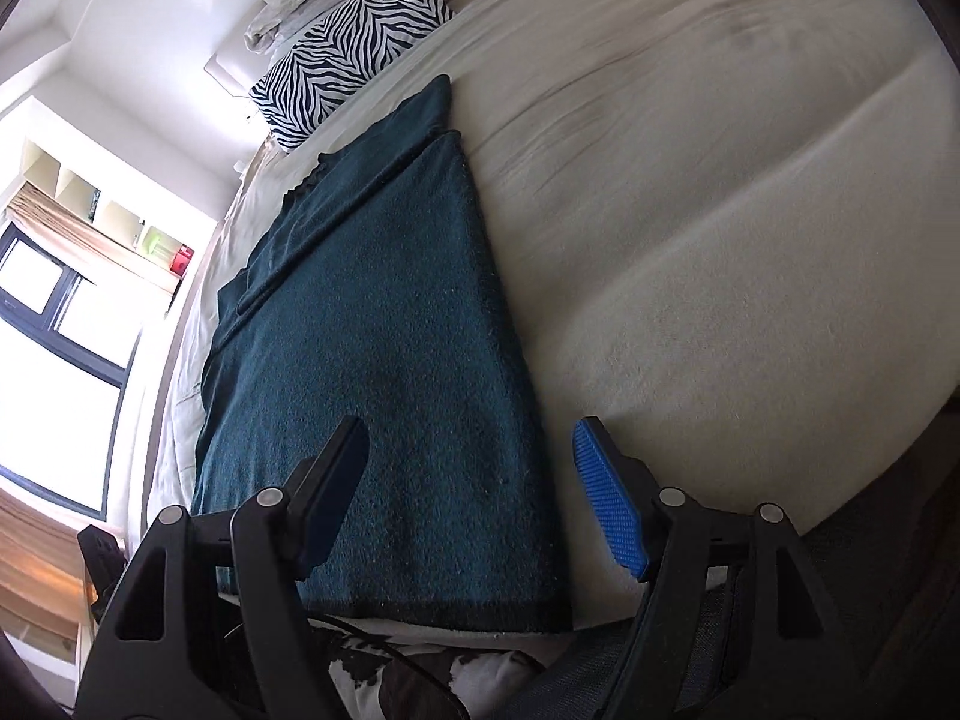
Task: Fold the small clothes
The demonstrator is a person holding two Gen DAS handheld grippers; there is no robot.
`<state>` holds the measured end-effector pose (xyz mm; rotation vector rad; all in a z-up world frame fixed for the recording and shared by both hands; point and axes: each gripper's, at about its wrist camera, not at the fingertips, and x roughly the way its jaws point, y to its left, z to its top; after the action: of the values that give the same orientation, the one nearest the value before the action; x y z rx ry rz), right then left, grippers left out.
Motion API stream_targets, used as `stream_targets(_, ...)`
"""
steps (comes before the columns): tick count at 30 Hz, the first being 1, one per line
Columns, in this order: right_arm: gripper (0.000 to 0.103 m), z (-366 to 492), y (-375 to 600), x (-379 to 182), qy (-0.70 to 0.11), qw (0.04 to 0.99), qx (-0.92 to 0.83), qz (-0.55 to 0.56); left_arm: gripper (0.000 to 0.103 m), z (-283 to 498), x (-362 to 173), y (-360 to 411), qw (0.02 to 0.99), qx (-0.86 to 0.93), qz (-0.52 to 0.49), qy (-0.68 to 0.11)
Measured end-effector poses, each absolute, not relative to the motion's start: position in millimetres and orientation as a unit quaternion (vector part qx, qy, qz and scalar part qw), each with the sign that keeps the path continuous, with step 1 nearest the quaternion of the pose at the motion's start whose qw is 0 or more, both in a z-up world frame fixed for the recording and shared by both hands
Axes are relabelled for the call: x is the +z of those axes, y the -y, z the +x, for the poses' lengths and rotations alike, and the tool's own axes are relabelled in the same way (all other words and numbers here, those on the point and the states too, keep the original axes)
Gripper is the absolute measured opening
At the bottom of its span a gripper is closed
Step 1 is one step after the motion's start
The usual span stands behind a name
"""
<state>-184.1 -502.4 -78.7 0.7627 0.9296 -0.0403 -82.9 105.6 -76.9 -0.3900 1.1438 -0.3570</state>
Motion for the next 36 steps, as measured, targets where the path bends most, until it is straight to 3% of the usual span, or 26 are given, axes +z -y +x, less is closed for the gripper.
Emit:
stream_targets(6,0.068,-195.1,508.7,-84.6,-0.449,0.807,0.002,0.384,0.063,-84.2,-83.8,-101.3,0.793,-0.169,-0.175,-0.559)
stream_targets(10,0.068,-196.9,510.8,-78.7,-0.472,0.795,0.003,0.381,0.035,-79.2,-89.0,-101.8,0.782,-0.165,-0.185,-0.571)
stream_targets(18,0.068,-198.5,513.2,-81.4,-0.524,0.753,0.011,0.398,0.03,-76.0,-93.3,-103.9,0.772,-0.176,-0.198,-0.577)
stream_targets(19,0.068,-198.3,513.9,-81.7,-0.524,0.752,0.011,0.401,0.025,-76.0,-93.5,-104.1,0.772,-0.177,-0.198,-0.578)
stream_targets(22,0.06,-195.9,513.0,-83.8,-0.532,0.743,0.012,0.405,0.014,-76.2,-94.4,-104.9,0.767,-0.183,-0.197,-0.582)
stream_targets(28,0.055,-193.4,511.6,-90.2,-0.549,0.727,0.012,0.412,0.01,-77.4,-92.7,-103.3,0.768,-0.19,-0.193,-0.581)
stream_targets(31,0.047,-190.8,511.4,-94.8,-0.552,0.721,0.018,0.418,0.009,-78.2,-92.0,-102.2,0.769,-0.193,-0.189,-0.579)
stream_targets(35,0.026,-191.5,511.2,-101.7,-0.553,0.715,0.022,0.427,0.008,-79.5,-90.4,-103.1,0.769,-0.197,-0.194,-0.577)
stream_targets(36,0.016,-192.4,510.5,-102.0,-0.552,0.717,0.022,0.425,0.008,-79.9,-89.9,-104.2,0.769,-0.199,-0.196,-0.575)
